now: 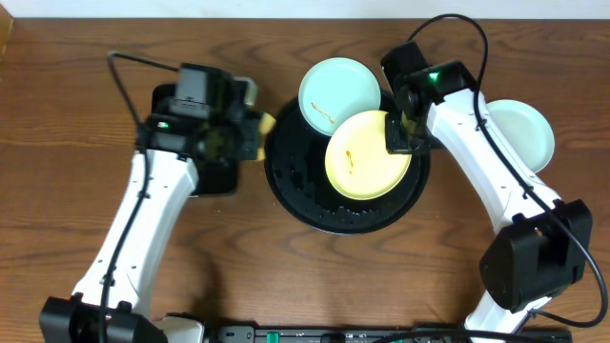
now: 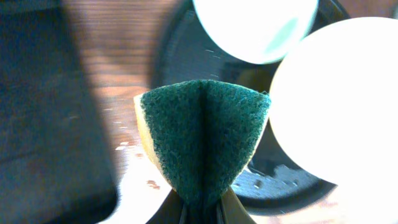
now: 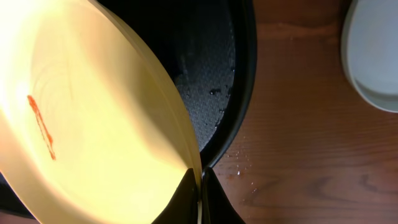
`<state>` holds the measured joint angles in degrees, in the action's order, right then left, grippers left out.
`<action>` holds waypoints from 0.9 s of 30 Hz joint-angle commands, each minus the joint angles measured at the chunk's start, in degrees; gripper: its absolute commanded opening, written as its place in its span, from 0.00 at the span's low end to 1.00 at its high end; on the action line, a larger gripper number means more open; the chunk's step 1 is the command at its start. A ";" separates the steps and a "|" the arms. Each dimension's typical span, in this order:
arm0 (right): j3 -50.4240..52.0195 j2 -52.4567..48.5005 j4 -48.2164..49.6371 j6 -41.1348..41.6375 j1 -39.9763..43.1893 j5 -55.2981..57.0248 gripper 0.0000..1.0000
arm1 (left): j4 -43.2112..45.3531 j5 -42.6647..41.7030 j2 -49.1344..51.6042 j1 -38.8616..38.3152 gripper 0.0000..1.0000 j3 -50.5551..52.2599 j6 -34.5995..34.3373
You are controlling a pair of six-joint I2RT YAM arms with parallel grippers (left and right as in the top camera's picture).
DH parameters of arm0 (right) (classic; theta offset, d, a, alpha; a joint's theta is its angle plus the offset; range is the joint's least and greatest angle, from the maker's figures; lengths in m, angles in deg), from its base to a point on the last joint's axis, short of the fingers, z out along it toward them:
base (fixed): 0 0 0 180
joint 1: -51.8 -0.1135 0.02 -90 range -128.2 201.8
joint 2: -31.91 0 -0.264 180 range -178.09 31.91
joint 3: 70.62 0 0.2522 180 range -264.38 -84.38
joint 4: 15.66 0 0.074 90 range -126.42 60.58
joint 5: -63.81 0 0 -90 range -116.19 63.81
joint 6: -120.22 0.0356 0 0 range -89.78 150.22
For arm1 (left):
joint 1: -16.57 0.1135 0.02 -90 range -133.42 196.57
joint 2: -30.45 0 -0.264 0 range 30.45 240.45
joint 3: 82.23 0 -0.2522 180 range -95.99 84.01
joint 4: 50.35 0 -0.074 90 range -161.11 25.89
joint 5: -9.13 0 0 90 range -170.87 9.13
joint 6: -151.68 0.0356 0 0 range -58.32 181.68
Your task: Clean dirty plates on tray and stack at the side
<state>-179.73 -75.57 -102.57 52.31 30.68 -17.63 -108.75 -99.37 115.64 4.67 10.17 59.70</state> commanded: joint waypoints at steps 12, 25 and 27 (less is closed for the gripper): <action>14.21 1.20 7.67 2.21 -0.26 -2.01 0.01 | 3.93 0.17 0.87 -11.41 0.08 1.99 -5.95; 20.24 1.20 12.50 2.08 -0.11 -8.17 0.01 | 12.50 0.24 5.64 -21.38 0.08 7.37 -9.29; 20.57 1.20 12.72 2.05 -0.11 -8.17 0.01 | 14.27 0.74 6.73 -23.04 0.08 7.72 -9.31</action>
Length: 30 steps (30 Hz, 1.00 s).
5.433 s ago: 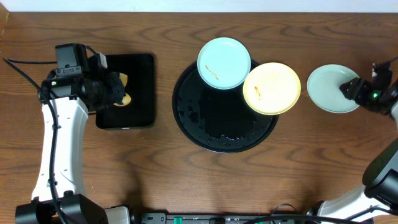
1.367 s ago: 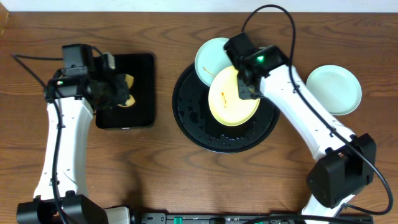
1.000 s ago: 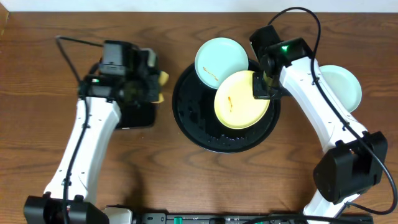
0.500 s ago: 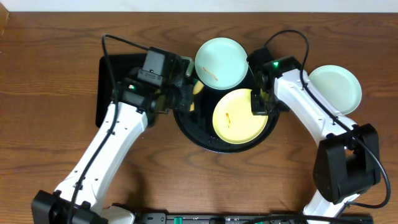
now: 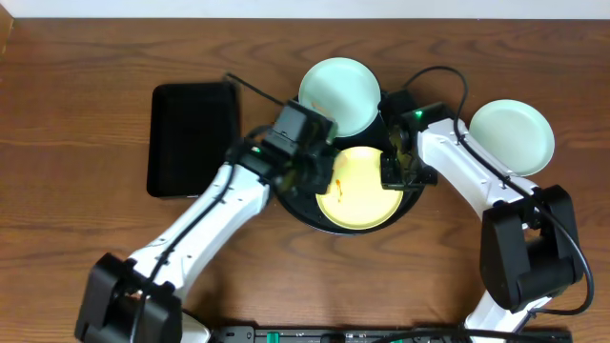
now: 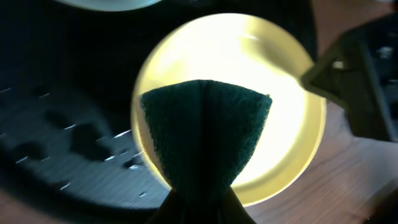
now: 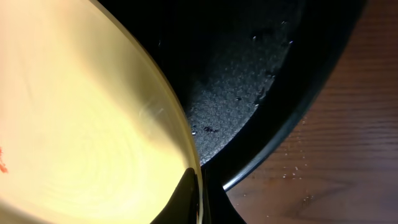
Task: Clean dirty plates on tray and stack at the side
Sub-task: 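Scrub the yellow plate with the sponge while the right gripper holds it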
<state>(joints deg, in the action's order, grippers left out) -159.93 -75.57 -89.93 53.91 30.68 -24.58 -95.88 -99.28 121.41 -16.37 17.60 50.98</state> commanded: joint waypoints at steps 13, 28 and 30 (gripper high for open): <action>0.79 1.20 0.09 -0.66 -0.11 -1.22 0.01 | 8.11 5.66 9.38 -8.87 0.07 1.44 -2.10; 0.79 1.20 0.11 -1.09 -0.11 -1.22 0.01 | 5.57 5.88 9.79 -8.87 0.07 2.95 -2.12; 0.79 1.20 0.11 -1.11 -0.11 -1.25 0.01 | 6.14 5.88 9.79 -8.87 0.07 3.72 -2.12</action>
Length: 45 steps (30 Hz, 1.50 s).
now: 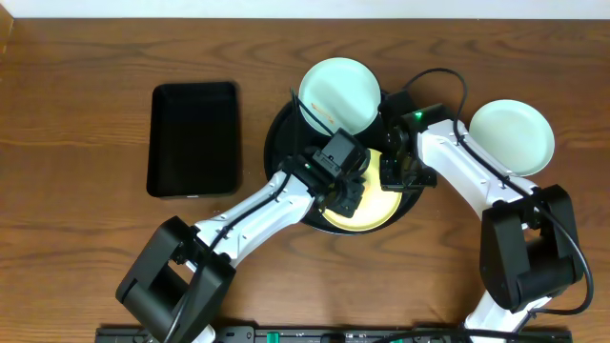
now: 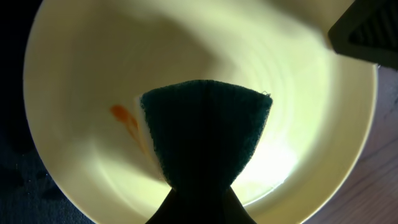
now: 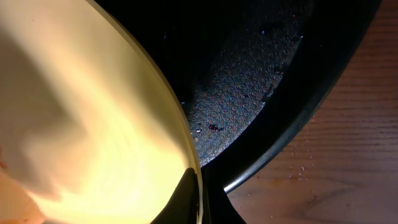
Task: Clean dirty plates on tray and stack at the side
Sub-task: 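Scrub the yellow plate with the sponge while the right gripper holds it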
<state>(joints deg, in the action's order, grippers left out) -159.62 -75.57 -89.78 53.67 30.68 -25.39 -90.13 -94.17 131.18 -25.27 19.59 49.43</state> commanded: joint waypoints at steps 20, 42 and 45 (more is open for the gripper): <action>0.48 1.20 -0.04 -1.22 -0.22 -0.46 0.01 | 6.64 0.96 0.02 2.47 0.08 4.48 -0.63; 0.48 1.20 -0.07 -1.25 -0.31 -0.46 0.01 | 17.81 6.49 0.02 0.39 0.07 11.52 -5.46; 0.48 1.20 -0.07 -1.25 -0.33 -0.46 0.01 | 21.03 6.49 0.02 0.35 0.07 13.05 -5.53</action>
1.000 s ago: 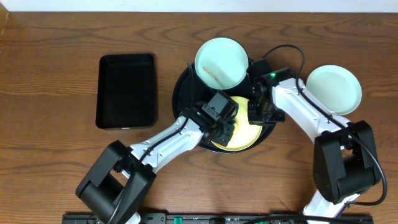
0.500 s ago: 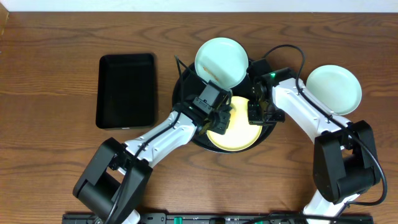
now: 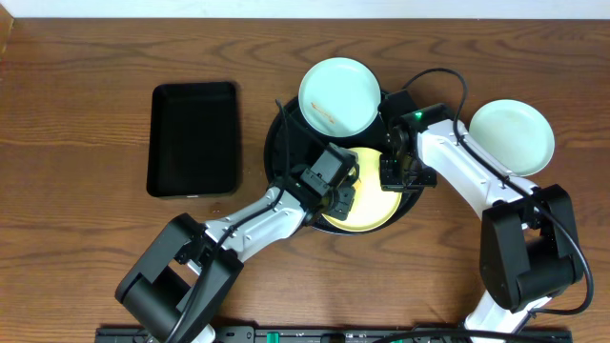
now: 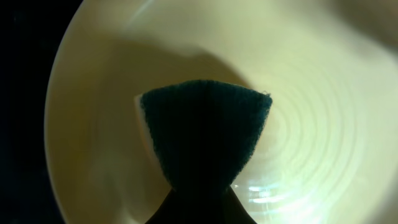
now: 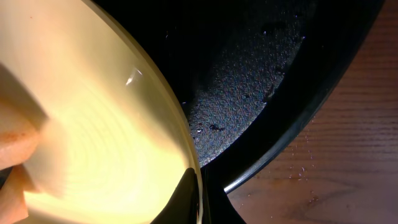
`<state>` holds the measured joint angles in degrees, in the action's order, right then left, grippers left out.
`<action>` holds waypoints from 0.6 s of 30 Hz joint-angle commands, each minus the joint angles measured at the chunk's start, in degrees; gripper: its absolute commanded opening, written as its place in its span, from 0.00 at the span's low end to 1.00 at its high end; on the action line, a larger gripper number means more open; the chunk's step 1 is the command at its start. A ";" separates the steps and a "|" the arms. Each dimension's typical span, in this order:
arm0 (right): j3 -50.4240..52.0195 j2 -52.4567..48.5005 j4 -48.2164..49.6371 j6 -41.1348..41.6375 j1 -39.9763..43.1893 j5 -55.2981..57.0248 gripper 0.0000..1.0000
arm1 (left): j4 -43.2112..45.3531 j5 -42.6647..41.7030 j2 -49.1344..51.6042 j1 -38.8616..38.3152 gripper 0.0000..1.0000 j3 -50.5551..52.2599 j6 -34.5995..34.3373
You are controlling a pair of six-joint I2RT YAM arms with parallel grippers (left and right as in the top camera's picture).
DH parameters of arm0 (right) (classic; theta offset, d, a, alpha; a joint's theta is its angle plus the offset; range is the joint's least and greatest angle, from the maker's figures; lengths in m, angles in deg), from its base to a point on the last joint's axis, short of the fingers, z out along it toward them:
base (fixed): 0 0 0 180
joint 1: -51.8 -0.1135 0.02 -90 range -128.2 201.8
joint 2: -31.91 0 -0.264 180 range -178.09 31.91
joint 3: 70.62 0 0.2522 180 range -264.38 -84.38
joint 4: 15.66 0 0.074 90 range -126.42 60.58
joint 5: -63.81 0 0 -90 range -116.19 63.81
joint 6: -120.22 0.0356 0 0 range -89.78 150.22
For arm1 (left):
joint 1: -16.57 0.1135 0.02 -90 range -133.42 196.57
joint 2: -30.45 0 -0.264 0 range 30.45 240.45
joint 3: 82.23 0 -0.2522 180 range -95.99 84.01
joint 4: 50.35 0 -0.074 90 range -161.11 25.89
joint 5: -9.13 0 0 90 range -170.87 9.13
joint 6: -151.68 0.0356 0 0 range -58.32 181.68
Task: Clean dirty plates on tray and stack at the side
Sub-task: 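Scrub the yellow plate with the sponge while the right gripper holds it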
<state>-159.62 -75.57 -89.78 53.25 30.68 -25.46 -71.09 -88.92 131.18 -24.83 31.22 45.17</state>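
Note:
The yellow plate (image 3: 370,195) lies in the round black tray (image 3: 286,152), and my right gripper (image 5: 199,202) is shut on its right rim. My left gripper (image 3: 335,191) is shut on the folded green sponge (image 4: 205,130), pressed onto the yellow plate (image 4: 311,124); no stain shows around the sponge there. The sponge's orange side (image 5: 15,140) shows at the left of the right wrist view, on the plate (image 5: 106,124). A pale green plate (image 3: 340,95) with an orange smear leans on the tray's far rim. Another pale green plate (image 3: 512,136) rests on the table to the right.
A black rectangular tray (image 3: 193,138) sits on the wooden table at the left. The round tray's wet floor (image 5: 249,81) and rim show beside the yellow plate. Both arms cross over the round tray.
The sponge has shifted left across the yellow plate and now covers the spot where the orange streak showed. The right gripper holds the rim as before.
First my left gripper held the sponge near the black rectangular tray while the right held the streaked yellow plate tilted over the round tray. Then the sponge was above the plate, then on it beside the streak, and now over the streak's spot.

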 commanded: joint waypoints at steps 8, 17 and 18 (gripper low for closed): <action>0.48 1.20 -0.07 -1.46 -0.33 -1.27 0.01 | 3.08 1.33 0.02 -0.09 0.08 1.97 -1.42; 0.48 1.20 -0.09 -1.92 -0.33 -1.44 0.01 | 3.65 3.87 0.17 -0.09 0.08 1.97 -1.42; 0.48 1.20 -0.09 -1.95 -0.33 -1.44 0.01 | 3.76 3.87 0.33 -0.09 0.07 1.97 -1.42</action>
<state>-159.62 -75.59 -89.78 52.31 30.68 -25.90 -67.83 -86.87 131.18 -24.86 32.51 43.86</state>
